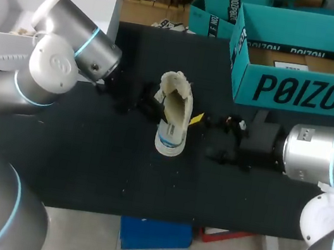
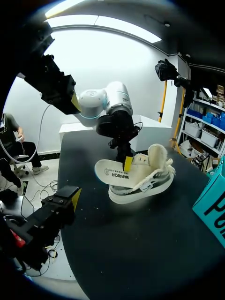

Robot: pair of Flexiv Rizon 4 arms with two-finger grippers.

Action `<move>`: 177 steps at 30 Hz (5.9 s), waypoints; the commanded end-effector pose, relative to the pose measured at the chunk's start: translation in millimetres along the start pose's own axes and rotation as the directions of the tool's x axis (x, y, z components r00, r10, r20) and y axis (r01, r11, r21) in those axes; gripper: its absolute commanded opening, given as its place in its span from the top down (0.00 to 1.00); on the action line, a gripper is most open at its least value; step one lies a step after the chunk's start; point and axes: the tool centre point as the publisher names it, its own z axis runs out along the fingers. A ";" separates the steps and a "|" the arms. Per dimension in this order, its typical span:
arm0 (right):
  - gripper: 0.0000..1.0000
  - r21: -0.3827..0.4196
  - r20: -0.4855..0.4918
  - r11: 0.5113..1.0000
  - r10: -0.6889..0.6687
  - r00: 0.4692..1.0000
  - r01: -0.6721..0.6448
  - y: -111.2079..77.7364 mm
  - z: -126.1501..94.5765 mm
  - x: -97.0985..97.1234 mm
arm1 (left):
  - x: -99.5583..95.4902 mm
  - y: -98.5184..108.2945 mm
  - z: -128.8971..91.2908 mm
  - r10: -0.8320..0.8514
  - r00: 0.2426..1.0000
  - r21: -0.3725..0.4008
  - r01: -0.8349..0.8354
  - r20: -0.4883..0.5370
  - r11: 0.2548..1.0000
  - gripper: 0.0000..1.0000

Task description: Take the shoe out of the shoebox, open the shoe tongue, remove and reinsert the insole, then place the shoe into the shoebox

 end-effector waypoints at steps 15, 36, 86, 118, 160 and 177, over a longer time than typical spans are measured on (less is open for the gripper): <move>0.00 -0.001 0.001 1.000 0.000 1.000 0.000 -0.1 0.3 0.4 | 4.8 29.1 9.3 -0.034 0.999 -0.079 0.032 -0.014 0.996 1.00; 0.00 -0.001 0.001 1.000 0.000 1.000 0.000 -0.1 0.3 0.4 | -2.9 -16.4 -6.4 0.014 1.000 -0.011 -0.014 0.013 1.000 0.26; 0.00 -0.001 0.001 1.000 0.000 1.000 0.000 -0.1 0.3 0.4 | 5.8 19.0 17.0 -0.027 0.998 -0.050 0.025 -0.057 0.998 1.00; 0.00 -0.001 0.001 1.000 0.000 1.000 0.000 -0.1 0.3 0.4 | -4.8 -9.3 -10.7 0.063 0.957 -0.066 -0.085 -0.282 0.994 1.00; 0.00 -0.001 0.001 1.000 0.000 1.000 0.000 -0.1 0.3 0.4 | 25.3 17.9 41.5 0.025 0.884 -0.094 -0.078 -0.467 0.993 0.96; 0.00 -0.001 0.001 1.000 0.000 1.000 0.000 -0.1 0.3 0.4 | -6.5 -6.5 -14.6 0.074 0.880 -0.115 -0.143 -0.469 0.983 0.77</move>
